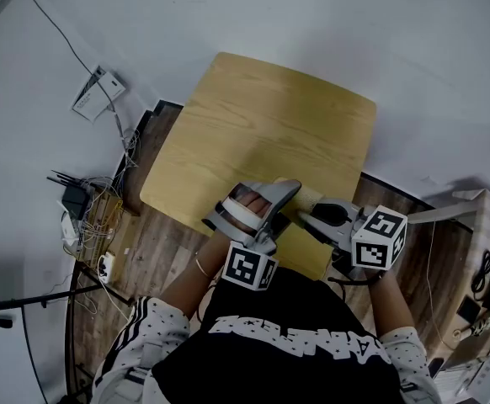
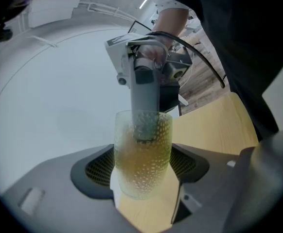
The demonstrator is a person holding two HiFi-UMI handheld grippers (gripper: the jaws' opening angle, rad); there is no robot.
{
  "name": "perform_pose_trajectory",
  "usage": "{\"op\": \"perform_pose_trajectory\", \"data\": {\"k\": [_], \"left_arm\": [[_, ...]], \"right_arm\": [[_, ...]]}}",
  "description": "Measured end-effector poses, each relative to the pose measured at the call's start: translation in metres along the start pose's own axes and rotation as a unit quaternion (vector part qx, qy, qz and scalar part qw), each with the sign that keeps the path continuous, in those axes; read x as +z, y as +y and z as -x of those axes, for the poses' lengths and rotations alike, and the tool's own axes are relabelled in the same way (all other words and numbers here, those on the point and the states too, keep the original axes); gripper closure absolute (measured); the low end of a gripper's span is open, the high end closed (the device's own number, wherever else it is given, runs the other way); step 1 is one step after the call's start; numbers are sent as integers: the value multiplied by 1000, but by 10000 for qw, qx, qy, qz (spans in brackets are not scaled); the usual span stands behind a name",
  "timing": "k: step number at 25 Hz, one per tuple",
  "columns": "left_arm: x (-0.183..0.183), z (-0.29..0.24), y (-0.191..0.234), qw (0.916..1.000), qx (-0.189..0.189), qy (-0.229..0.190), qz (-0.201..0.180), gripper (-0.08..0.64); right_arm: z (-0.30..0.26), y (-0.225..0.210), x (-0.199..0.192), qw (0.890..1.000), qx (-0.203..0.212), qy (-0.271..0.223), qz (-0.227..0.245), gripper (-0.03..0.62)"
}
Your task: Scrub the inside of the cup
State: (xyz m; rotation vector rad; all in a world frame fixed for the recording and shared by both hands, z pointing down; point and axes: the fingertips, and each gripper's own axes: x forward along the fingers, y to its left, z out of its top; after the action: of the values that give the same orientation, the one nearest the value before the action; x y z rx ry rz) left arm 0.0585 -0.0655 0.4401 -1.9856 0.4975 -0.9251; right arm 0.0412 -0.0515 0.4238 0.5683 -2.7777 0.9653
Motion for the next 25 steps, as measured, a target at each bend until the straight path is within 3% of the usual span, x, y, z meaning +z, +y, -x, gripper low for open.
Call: {"op": "perform_pose_trajectory", "data": {"k": [7, 11, 15, 19, 22, 25], "left_arm": [[-9, -5, -2, 9997, -4, 159, -159, 206], [-12, -8, 1, 9992, 52, 233, -319, 206], [-12, -10, 3, 9985, 95, 259, -483, 206], [-14, -10, 8, 9975, 163, 255, -645, 206], [-14, -9, 10, 9970, 184, 242, -711, 206], [-12, -9, 13, 9966, 247, 227, -753, 206]], "right_arm": [[-5, -7, 3, 9897, 233, -479, -1327, 526], [-3, -12, 12, 9602, 609, -1035, -2520, 526], [0, -20, 13, 9377, 797, -1363, -3095, 526], [2, -27, 14, 8968, 1054, -1767, -3917, 526], [4, -28, 15, 8736, 1197, -2001, -4271, 526], [7, -29, 18, 8641, 1307, -2116, -4375, 526]]}}
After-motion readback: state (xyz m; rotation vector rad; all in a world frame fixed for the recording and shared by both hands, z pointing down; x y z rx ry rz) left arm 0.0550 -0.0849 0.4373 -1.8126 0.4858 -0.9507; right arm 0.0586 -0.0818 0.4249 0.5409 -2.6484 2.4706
